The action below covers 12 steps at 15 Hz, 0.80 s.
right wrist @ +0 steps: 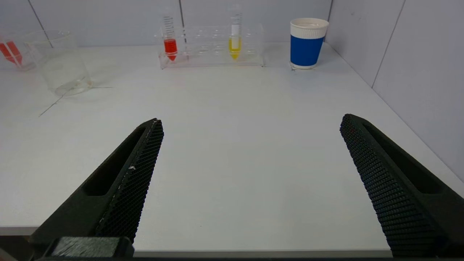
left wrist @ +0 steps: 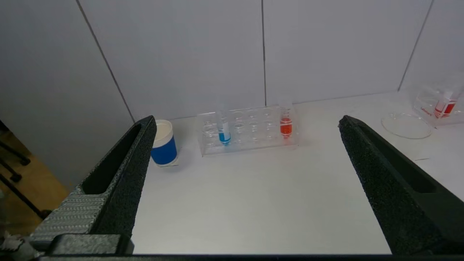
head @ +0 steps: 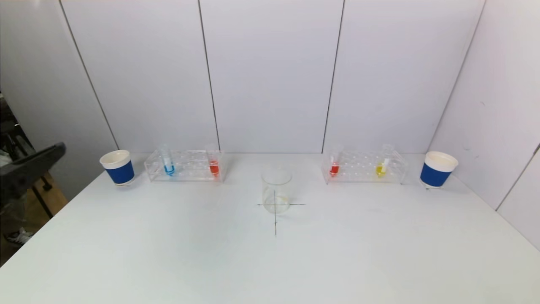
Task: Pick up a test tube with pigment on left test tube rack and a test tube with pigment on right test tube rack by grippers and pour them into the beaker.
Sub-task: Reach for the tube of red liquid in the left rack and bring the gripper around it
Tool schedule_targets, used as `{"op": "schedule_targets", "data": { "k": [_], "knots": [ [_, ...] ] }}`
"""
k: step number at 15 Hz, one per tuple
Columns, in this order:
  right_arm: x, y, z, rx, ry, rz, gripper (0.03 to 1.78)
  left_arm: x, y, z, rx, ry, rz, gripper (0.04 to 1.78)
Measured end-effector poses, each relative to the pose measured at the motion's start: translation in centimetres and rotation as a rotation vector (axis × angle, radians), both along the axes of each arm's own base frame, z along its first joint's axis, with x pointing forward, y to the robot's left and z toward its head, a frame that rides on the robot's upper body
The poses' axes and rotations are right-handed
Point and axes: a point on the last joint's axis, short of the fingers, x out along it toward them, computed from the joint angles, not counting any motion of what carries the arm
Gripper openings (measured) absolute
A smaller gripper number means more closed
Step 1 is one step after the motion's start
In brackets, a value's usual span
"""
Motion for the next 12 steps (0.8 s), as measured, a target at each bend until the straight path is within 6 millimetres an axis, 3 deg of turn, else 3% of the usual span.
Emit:
{"op": "schedule_targets", "data": {
  "k": [12],
  "knots": [
    [0.0,0.0,0.0,0.000,0.000,0.000,1.77,10.8,-2.8,-6.4,-0.066,0.096,-0.024,1.76]
  ]
}}
